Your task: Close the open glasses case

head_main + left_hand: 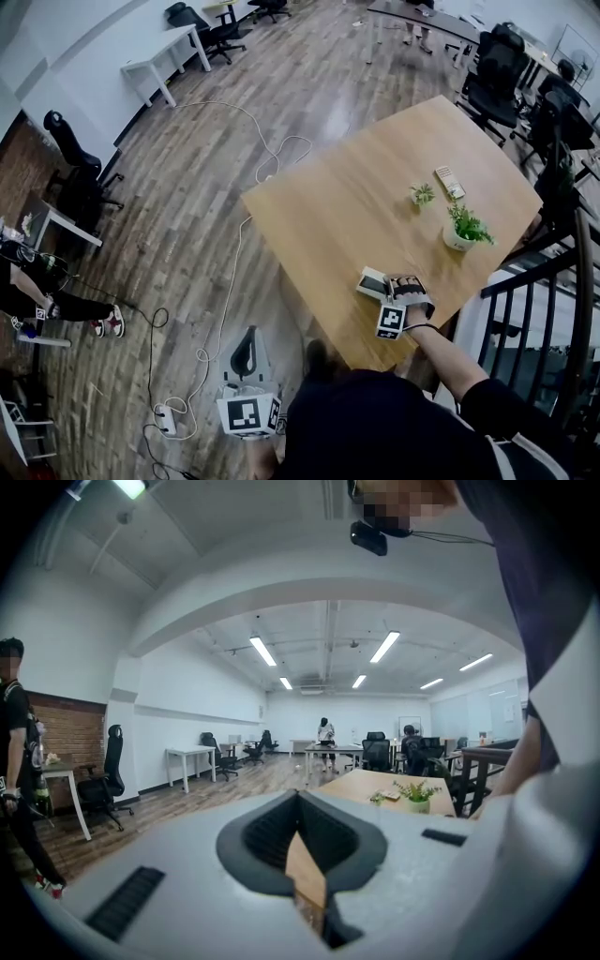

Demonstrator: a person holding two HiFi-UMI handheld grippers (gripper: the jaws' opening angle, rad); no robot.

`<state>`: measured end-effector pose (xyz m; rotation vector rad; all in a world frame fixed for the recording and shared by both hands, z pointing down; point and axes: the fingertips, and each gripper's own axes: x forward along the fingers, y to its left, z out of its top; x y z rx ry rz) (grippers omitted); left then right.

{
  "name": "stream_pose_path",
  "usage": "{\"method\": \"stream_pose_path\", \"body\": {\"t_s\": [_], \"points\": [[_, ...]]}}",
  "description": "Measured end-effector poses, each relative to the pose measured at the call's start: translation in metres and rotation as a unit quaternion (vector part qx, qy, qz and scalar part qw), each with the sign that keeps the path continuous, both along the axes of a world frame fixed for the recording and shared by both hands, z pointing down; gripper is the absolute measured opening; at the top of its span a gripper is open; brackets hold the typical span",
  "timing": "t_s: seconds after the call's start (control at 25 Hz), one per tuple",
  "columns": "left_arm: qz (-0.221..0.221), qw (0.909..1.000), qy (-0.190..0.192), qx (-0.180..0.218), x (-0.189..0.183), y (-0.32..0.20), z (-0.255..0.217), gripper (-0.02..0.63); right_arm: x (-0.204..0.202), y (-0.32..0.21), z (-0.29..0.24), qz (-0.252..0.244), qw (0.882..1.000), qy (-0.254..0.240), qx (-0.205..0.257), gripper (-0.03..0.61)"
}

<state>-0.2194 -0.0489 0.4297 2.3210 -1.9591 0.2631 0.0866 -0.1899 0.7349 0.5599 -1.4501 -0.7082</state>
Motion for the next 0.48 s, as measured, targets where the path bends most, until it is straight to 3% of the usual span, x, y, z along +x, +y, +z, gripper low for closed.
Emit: {"method": "stream_pose_path", "body": {"t_s": [0.16,0.48], "points": [[0.009,1.0000,-0.003,-0.002,0.004,-0.001,0.002,-0.002,-0.004,0.020,0.008,-0.024,1.000,0.018,-0.002,0.072],[0.013,0.9999,-0.008,-0.007,0.006,-0.002,0.004,-0.002,-0.022,0.055,0.018,-0.129,0.988,0.085,-0.022,0.149]]}}
